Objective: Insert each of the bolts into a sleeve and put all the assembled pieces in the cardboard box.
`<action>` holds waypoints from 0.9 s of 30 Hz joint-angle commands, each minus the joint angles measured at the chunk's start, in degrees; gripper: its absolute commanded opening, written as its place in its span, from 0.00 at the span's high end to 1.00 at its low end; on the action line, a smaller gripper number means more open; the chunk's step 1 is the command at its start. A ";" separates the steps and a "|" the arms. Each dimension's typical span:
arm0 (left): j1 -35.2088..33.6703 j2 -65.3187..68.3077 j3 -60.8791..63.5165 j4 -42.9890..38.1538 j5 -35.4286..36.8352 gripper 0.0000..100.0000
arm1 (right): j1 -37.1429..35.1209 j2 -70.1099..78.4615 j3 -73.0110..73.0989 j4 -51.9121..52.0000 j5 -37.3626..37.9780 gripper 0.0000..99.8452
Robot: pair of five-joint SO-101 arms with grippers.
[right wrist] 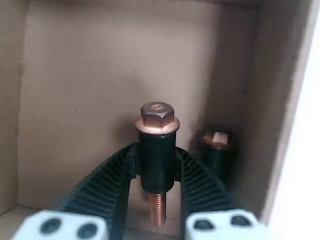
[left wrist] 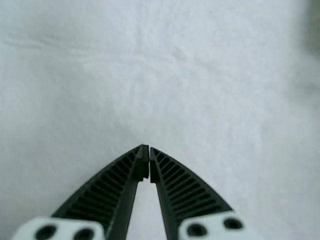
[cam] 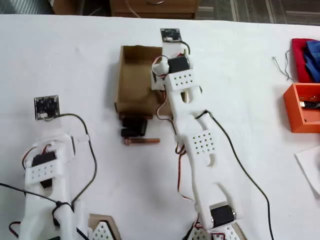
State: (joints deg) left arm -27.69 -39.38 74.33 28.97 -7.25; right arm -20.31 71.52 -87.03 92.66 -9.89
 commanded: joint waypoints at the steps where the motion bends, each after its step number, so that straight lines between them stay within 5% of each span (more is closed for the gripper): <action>1: 0.62 -0.35 -0.22 -1.05 -0.62 0.97 | 0.66 -1.19 -3.78 0.84 -0.44 0.98; 27: 0.62 -0.35 -0.22 -1.05 -0.62 0.97 | 0.66 -1.19 3.08 1.45 -2.46 0.98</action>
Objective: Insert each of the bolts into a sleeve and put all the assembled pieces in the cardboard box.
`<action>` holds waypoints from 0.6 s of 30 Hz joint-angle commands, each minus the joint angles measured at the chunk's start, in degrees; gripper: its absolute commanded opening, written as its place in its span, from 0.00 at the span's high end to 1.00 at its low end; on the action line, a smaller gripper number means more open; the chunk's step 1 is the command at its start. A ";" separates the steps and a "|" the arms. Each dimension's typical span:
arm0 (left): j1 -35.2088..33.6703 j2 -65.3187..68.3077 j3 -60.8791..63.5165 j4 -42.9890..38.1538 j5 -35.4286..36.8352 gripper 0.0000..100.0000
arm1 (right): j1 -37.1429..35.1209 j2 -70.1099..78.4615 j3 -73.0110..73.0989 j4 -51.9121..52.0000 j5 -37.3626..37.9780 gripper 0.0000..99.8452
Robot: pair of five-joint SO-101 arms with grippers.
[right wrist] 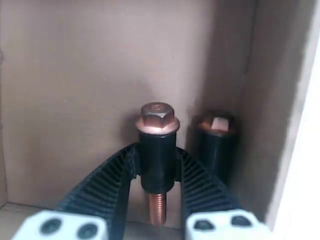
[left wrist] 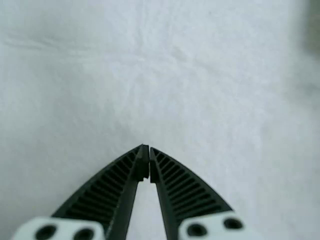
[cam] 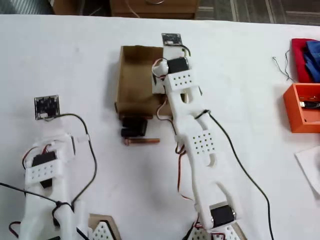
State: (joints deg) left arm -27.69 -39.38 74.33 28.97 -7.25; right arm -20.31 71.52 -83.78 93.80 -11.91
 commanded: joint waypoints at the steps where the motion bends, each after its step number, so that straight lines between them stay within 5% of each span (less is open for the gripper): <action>1: 0.62 -0.35 -0.22 -1.05 -0.62 0.97 | 0.66 -1.19 -0.18 0.31 -0.44 0.98; 18: 0.62 -0.35 -0.22 -1.05 -0.62 0.97 | 0.66 1.80 0.00 1.89 -0.44 0.98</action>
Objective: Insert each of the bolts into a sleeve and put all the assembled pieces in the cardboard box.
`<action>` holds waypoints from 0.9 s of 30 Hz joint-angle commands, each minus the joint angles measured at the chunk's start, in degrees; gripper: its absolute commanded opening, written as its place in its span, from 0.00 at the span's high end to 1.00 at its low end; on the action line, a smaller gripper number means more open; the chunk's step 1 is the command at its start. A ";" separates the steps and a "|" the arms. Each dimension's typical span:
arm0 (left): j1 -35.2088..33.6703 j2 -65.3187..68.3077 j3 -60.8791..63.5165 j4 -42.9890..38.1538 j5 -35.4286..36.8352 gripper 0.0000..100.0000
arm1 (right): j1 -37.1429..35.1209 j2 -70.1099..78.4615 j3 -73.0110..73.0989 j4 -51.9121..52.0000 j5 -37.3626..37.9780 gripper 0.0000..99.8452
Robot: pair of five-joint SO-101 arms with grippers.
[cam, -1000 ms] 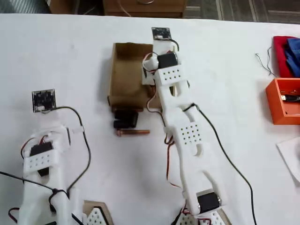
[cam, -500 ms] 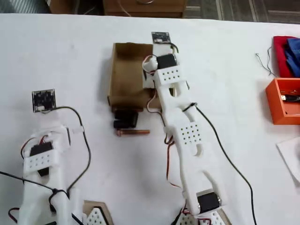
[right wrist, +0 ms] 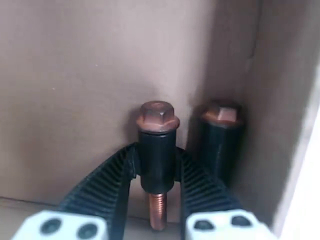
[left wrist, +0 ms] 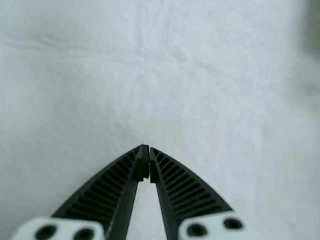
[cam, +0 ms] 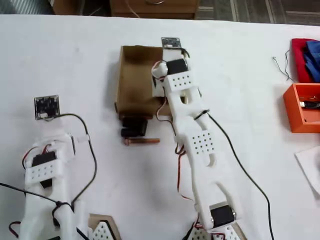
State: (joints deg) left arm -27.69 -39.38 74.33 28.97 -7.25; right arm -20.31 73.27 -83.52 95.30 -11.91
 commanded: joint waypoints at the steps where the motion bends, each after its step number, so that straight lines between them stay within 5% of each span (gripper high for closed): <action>1: 0.62 -0.35 -0.22 -1.05 -0.62 0.97 | 0.66 0.40 -0.35 0.40 -0.44 0.98; 14: 0.62 -0.35 -0.22 -1.05 -0.62 0.97 | 0.66 1.19 -0.44 -0.92 -0.44 0.97; 20: 0.62 -0.35 -0.22 -1.05 -0.62 0.97 | 0.57 0.84 -0.44 -0.92 -0.09 0.84; 27: 0.62 -0.35 -0.22 -1.05 -0.62 0.97 | 0.57 0.66 -5.54 -0.04 -0.09 0.84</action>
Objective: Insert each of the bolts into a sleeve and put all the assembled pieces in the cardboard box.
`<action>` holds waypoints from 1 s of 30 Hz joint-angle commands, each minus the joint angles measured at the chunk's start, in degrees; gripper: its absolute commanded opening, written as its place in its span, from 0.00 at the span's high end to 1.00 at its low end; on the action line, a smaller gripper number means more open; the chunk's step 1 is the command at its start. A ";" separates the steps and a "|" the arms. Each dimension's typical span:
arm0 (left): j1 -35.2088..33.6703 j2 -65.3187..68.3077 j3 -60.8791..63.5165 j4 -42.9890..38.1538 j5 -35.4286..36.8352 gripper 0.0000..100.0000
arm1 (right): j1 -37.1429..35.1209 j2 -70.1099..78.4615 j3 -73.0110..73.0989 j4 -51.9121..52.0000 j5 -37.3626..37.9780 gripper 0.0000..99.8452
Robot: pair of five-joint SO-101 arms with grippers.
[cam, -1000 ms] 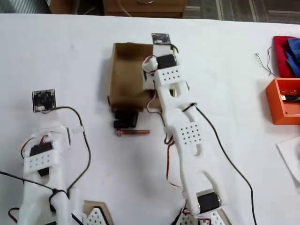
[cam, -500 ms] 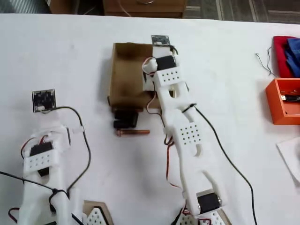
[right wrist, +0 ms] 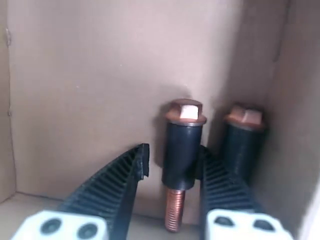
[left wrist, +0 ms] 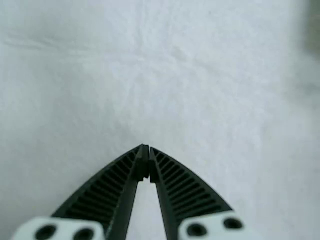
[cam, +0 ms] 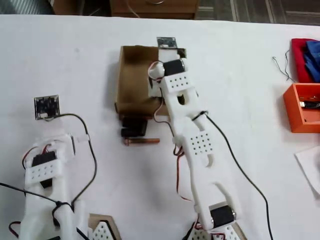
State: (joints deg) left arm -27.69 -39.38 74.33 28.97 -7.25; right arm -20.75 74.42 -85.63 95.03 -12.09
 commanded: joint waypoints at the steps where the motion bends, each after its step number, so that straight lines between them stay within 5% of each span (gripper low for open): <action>1: 0.62 -0.35 -0.22 -1.05 -0.62 0.97 | 1.01 -0.48 -5.45 0.75 0.18 0.84; 15: 0.62 -0.35 -0.22 -1.05 -0.62 0.97 | 0.92 -17.19 -9.93 5.93 0.79 0.84; 23: 0.26 -0.35 -0.22 -1.05 -0.35 0.97 | -1.45 -32.40 -8.79 6.29 12.75 0.87; 30: -5.63 -0.53 -0.66 -1.93 4.66 0.97 | -6.46 -50.86 24.09 6.37 17.32 0.90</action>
State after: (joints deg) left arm -30.42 -39.38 74.33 28.97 -6.02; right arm -25.05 34.95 -78.24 100.04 4.44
